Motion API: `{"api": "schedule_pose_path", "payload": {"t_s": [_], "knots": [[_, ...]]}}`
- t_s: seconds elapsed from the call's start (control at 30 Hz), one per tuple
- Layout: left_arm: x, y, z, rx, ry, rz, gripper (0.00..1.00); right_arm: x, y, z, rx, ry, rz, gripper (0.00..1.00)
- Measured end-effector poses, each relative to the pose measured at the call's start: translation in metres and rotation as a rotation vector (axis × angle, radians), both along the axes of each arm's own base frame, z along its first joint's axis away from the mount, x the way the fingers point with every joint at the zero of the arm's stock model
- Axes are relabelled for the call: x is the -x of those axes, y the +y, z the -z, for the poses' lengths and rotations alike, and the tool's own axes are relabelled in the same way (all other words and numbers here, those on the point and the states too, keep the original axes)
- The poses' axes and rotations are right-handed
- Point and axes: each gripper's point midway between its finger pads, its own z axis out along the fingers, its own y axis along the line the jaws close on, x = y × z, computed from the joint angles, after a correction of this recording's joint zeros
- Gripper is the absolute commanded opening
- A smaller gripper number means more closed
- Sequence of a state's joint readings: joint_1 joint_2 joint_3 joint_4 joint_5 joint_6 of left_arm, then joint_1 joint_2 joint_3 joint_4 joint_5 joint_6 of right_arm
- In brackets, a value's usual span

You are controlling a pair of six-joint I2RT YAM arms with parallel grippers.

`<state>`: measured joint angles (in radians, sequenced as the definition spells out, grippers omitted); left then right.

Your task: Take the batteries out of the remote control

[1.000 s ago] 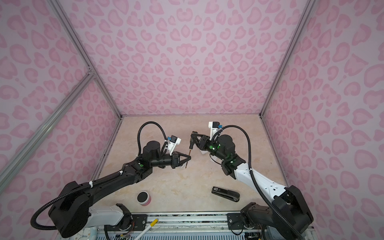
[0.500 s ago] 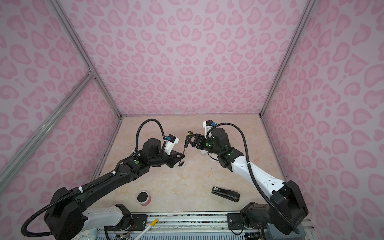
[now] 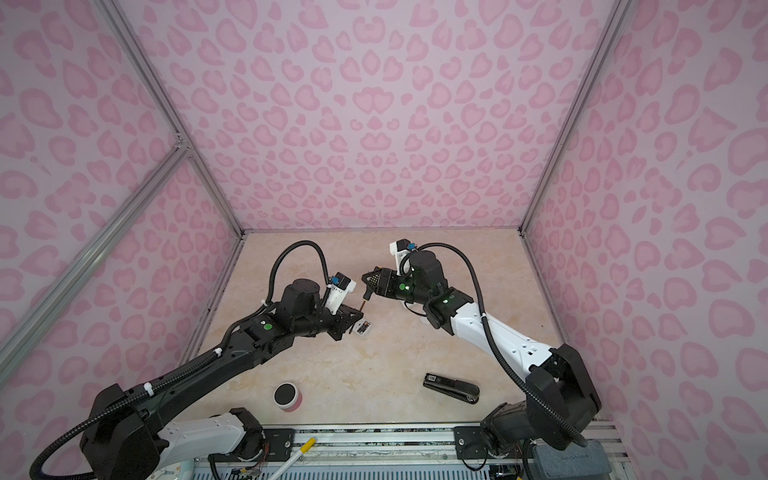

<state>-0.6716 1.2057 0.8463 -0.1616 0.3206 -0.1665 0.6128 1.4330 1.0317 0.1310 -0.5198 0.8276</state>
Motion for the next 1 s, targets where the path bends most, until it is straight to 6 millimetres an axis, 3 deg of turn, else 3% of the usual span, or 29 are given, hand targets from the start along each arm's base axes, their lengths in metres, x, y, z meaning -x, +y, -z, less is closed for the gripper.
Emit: {"api": "schedule_pose_path", "payload": {"t_s": [0.1,0.23,0.27,0.33,0.43,0.53,0.67,0.8,1.0], "knots": [[0.001,0.001,0.002,-0.013,0.001,0.003,0.04,0.000,0.004,0.002,0.002,0.004,-0.006,0.35],[0.001,0.004,0.003,-0.025,-0.003,-0.001,0.06,-0.002,0.004,0.007,0.004,0.018,0.000,0.08],[0.001,0.004,0.003,-0.026,-0.003,-0.002,0.15,-0.002,0.004,0.008,0.004,0.018,0.001,0.03],[0.000,0.005,0.002,-0.031,-0.014,-0.009,0.47,-0.003,0.004,0.007,-0.007,0.012,0.004,0.00],[-0.002,0.010,-0.001,-0.034,-0.033,-0.033,0.66,-0.004,0.001,0.010,-0.001,0.006,0.022,0.00],[-0.010,0.022,0.005,-0.031,-0.011,-0.111,0.67,-0.006,-0.008,0.010,0.021,-0.022,0.064,0.00],[-0.029,0.056,0.026,-0.015,0.077,-0.277,0.67,-0.011,-0.026,0.007,0.067,-0.076,0.147,0.00],[-0.045,0.088,0.063,0.007,0.240,-0.439,0.66,-0.013,-0.043,0.012,0.127,-0.107,0.220,0.00],[-0.052,0.097,0.114,0.032,0.458,-0.544,0.63,-0.021,-0.053,0.017,0.177,-0.136,0.279,0.00]]}}
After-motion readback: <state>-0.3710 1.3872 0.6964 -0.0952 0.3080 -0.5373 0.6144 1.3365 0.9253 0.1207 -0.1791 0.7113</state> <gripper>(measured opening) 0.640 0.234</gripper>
